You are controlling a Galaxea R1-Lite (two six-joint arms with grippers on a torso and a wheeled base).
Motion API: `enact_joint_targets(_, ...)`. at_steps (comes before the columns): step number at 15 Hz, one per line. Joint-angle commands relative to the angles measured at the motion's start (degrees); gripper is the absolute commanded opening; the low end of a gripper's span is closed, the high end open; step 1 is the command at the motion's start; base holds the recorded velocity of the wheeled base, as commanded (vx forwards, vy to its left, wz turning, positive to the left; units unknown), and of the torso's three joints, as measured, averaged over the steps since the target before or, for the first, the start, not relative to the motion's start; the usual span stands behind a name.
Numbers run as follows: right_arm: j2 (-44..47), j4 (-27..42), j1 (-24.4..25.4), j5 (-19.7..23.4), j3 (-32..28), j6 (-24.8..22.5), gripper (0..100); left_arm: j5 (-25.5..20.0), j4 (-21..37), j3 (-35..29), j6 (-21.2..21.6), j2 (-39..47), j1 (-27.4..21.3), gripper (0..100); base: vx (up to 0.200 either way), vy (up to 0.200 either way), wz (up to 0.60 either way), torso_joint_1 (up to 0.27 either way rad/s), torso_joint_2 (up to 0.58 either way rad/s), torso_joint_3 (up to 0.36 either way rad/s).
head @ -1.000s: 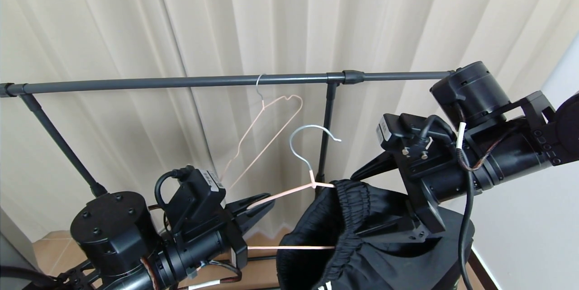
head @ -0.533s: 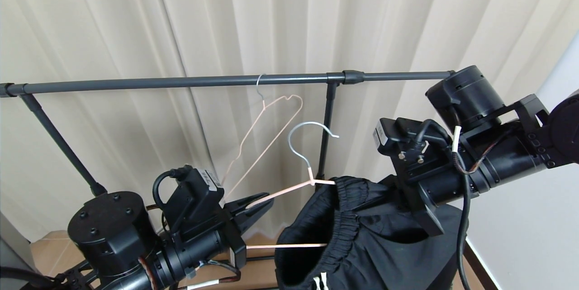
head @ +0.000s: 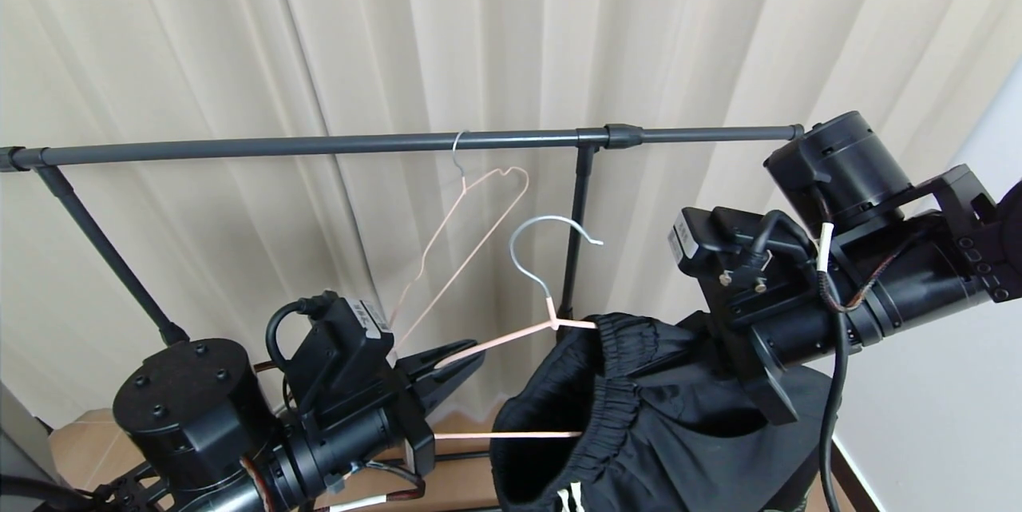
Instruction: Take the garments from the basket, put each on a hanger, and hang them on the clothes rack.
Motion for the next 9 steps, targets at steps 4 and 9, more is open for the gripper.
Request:
enact_joint_targets(4,-2.08,0.16,0.02,0.0,1.32,-0.05,0,-0.04,-0.31,0.24,-0.05,-0.2,0.12,100,0.0,0.0,0.0,0.0,0.0,0.0)
enact_joint_targets(9,-3.39,0.16,0.02,-0.17,2.38,-0.05,0,-0.04,-0.31,2.17,-0.93,-1.87,1.79,100,0.0,0.0,0.0,0.0,0.0,0.0)
